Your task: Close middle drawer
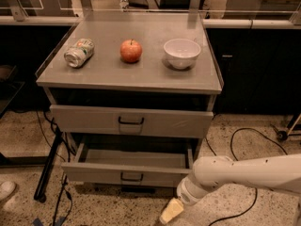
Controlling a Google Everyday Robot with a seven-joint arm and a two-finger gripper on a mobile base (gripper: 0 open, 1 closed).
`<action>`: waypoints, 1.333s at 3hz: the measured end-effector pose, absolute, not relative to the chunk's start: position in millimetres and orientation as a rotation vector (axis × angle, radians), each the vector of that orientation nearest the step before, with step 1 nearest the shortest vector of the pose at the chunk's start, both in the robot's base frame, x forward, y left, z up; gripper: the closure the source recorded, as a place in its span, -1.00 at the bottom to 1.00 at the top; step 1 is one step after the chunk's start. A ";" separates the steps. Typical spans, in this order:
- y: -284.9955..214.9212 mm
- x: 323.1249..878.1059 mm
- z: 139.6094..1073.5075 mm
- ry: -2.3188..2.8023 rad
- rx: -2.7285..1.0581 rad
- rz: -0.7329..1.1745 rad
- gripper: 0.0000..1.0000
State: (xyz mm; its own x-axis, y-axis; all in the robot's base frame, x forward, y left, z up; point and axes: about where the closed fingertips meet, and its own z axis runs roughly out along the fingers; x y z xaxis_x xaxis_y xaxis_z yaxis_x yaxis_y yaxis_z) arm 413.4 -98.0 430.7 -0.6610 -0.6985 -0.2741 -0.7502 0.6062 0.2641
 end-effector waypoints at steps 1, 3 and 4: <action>-98.0 413.4 430.6 2.685 -1.219 0.542 -0.29; -98.0 413.4 430.6 2.685 -1.219 0.542 0.61; -95.1 423.8 426.0 2.686 -1.197 0.544 1.00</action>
Offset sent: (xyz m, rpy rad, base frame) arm 0.0000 0.0000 0.0000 0.0000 0.0000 0.0000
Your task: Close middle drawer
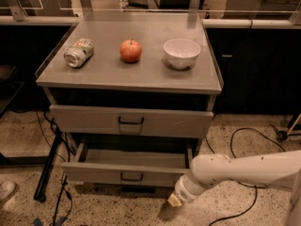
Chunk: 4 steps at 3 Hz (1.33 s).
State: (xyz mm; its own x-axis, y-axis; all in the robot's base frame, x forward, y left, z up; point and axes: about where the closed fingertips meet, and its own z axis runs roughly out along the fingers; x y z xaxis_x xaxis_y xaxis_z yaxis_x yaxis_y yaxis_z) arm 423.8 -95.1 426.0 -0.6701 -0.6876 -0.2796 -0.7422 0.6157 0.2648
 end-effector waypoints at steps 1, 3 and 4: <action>-91.7 437.0 422.6 2.651 -1.187 0.529 1.00; -86.8 465.7 424.5 2.607 -1.184 0.435 1.00; -80.9 479.6 424.3 2.595 -1.197 0.393 1.00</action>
Offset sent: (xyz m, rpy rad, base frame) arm 0.0462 0.0076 -0.0006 -0.0113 -0.1350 -0.0087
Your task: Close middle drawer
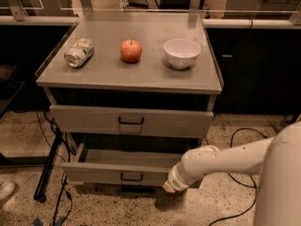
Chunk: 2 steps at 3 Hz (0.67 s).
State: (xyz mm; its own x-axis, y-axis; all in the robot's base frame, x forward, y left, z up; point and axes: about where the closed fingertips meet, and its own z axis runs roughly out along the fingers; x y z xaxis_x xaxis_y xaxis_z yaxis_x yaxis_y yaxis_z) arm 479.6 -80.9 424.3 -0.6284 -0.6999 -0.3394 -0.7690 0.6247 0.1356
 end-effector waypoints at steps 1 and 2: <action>-74.0 493.1 423.2 2.584 -1.210 0.367 1.00; -65.6 504.0 422.9 2.582 -1.233 0.362 0.68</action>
Offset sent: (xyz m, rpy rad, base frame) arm 0.0408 0.0247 0.0007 -0.0316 -0.0135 0.0399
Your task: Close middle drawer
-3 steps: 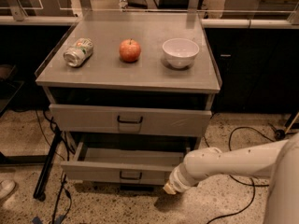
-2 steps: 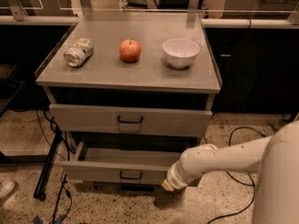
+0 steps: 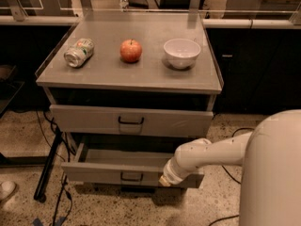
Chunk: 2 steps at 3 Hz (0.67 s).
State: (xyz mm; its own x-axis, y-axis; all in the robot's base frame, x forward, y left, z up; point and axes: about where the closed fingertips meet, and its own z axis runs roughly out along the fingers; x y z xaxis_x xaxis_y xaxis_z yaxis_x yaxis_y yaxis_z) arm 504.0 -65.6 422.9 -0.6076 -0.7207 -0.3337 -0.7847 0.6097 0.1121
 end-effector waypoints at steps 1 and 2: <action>-64.9 504.7 423.1 2.581 -1.234 0.362 0.18; -64.9 504.7 423.1 2.581 -1.234 0.362 -0.29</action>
Offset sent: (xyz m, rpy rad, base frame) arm 0.0008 0.0007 0.0002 -0.0002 -0.0001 0.0010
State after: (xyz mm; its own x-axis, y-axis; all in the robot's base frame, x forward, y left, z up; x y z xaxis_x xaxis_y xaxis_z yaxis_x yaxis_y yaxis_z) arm 504.7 -64.9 423.1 -0.6068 -0.7214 -0.3336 -0.7854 0.6088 0.1120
